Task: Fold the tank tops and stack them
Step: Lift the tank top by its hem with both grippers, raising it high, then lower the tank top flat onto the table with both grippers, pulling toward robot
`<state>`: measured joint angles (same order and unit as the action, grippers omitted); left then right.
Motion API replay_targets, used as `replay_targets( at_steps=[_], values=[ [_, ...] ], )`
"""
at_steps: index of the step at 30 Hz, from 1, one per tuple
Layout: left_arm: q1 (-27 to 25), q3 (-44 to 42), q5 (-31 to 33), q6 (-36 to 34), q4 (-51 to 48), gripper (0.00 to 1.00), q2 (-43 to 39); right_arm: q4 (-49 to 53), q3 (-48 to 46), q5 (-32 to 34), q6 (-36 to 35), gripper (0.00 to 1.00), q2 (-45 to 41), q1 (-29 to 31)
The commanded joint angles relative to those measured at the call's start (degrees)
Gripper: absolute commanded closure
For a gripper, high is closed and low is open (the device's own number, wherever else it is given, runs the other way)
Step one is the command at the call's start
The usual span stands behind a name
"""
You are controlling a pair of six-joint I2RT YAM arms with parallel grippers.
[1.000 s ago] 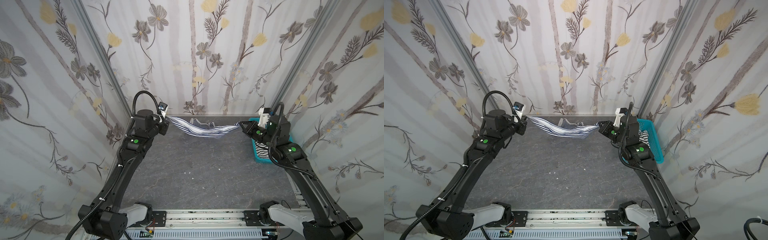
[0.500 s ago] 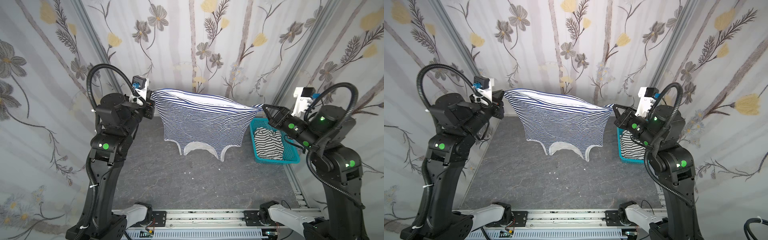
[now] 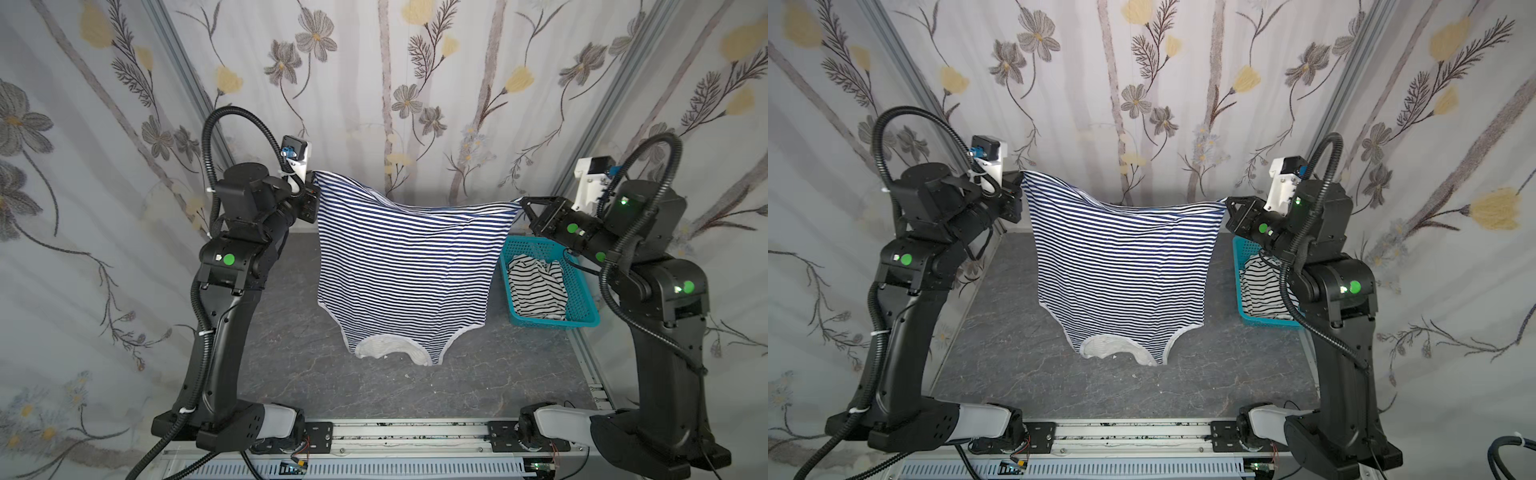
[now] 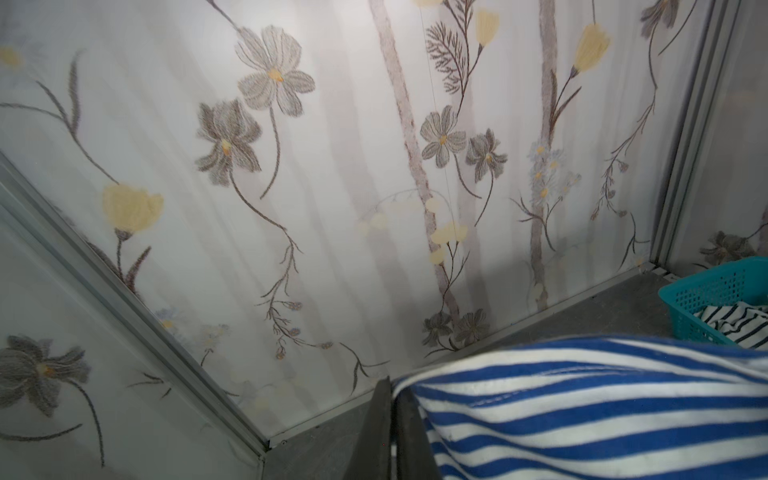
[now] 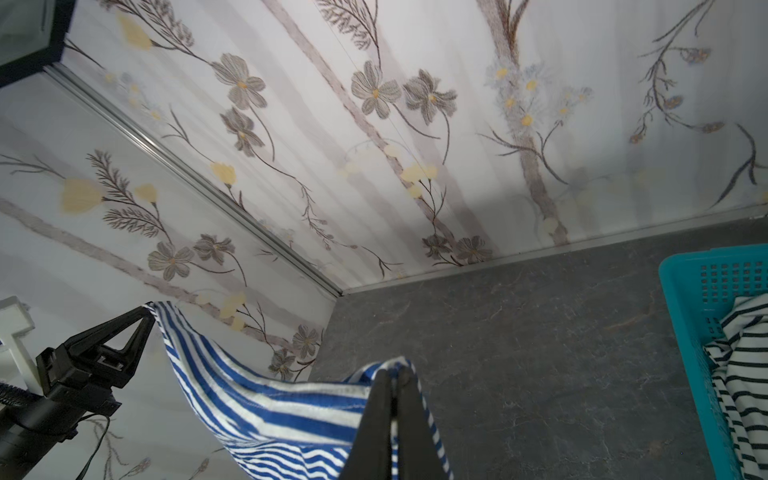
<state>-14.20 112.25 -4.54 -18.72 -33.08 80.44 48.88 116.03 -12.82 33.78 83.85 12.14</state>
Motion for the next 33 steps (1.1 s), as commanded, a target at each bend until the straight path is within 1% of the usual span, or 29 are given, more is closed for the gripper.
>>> replay_targets(
  at_steps=[1, 4, 7, 10, 12, 15, 17, 20, 23, 25, 28, 30, 31, 33],
  values=[
    [0.1, -0.7, 0.1, -1.4, 5.4, 1.0, 2.9, -5.9, -0.6, -5.3, -0.4, 1.0, 3.2, -1.7],
    [0.1, -1.0, 1.6, -2.7, 8.7, 1.0, 7.0, -9.5, -0.4, -8.7, 0.3, 1.0, 7.1, -3.8],
    [0.4, 0.6, 3.3, -4.5, 11.7, 1.0, 12.1, -11.7, 2.1, -11.9, 0.2, 1.0, 14.2, -6.1],
    [1.3, 7.2, 5.1, -5.1, 12.4, 1.0, 18.5, -11.8, 9.2, -15.5, 0.1, 1.0, 20.4, -8.0],
    [2.3, 12.3, 5.5, -4.4, 12.5, 1.0, 21.7, -10.5, 16.1, -17.0, 0.3, 1.0, 24.2, -8.5],
    [3.7, 17.0, 4.7, -2.9, 12.4, 1.0, 23.3, -9.6, 23.4, -19.1, 1.5, 1.0, 27.5, -9.2],
    [4.6, 17.4, 3.8, -2.5, 12.8, 1.0, 23.0, -11.1, 23.6, -20.6, 2.4, 1.0, 27.7, -9.9],
    [6.3, 15.8, 2.9, -1.7, 13.0, 1.0, 22.0, -11.3, 22.3, -20.9, 2.3, 1.0, 27.8, -10.0],
    [8.4, 10.1, 0.3, -0.6, 13.6, 1.0, 19.3, -13.7, 15.6, -20.8, 1.7, 1.0, 25.6, -9.4],
    [9.5, 3.3, -1.5, -0.8, 14.5, 1.0, 16.4, -16.9, 7.2, -21.3, 1.5, 1.0, 22.4, -9.2],
    [10.6, -12.0, -3.2, -2.0, 17.6, 1.0, 9.6, -23.2, -9.0, -22.0, 1.4, 1.0, 15.8, -9.2],
    [10.9, -24.7, -3.9, -3.9, 20.5, 1.0, 3.2, -29.1, -21.9, -22.7, 2.3, 1.0, 9.9, -9.0],
    [11.0, -29.6, -4.1, -4.7, 21.5, 1.0, 0.3, -31.2, -27.5, -23.1, 2.6, 1.0, 7.1, -8.8],
    [11.1, -40.7, -4.7, -6.3, 22.5, 1.0, -5.7, -33.9, -37.7, -23.1, 2.6, 1.0, 1.0, -8.5]
  ],
)
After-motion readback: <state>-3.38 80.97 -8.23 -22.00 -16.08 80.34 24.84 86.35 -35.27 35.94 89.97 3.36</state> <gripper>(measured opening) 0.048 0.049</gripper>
